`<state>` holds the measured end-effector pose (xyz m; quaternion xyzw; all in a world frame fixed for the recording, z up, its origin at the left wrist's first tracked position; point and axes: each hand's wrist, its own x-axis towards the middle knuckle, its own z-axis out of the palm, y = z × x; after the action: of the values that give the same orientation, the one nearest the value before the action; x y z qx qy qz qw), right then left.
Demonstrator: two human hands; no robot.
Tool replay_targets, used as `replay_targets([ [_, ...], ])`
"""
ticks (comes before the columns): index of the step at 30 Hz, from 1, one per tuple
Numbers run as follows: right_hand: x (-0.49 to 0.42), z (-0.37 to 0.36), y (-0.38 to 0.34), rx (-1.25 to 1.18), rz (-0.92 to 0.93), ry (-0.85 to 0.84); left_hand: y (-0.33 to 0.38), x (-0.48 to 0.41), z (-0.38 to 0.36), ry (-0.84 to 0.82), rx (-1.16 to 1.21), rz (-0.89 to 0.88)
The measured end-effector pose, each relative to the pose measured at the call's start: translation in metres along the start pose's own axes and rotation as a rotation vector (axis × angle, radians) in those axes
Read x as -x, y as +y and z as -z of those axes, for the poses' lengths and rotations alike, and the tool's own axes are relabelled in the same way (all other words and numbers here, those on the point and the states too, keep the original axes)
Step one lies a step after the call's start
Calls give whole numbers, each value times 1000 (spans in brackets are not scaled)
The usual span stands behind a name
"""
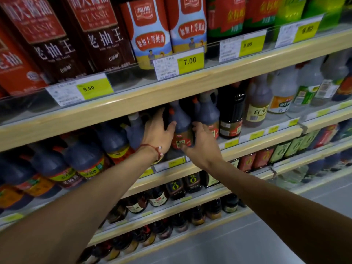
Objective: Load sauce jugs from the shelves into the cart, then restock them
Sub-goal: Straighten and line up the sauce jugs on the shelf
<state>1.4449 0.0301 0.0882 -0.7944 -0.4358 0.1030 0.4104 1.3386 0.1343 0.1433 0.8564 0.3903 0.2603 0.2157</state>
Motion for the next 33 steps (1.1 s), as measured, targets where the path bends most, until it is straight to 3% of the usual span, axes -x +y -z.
replay_targets([
  [7, 4, -28, 4, -91, -5, 178, -5, -3, -15, 81, 99, -62],
  [13, 9, -38, -3, -169, -98, 284, -4, -2, -15, 53, 118, -72],
  [33, 9, -56, 8, -220, -137, 312, -5, 8, -31, 252, 178, 21],
])
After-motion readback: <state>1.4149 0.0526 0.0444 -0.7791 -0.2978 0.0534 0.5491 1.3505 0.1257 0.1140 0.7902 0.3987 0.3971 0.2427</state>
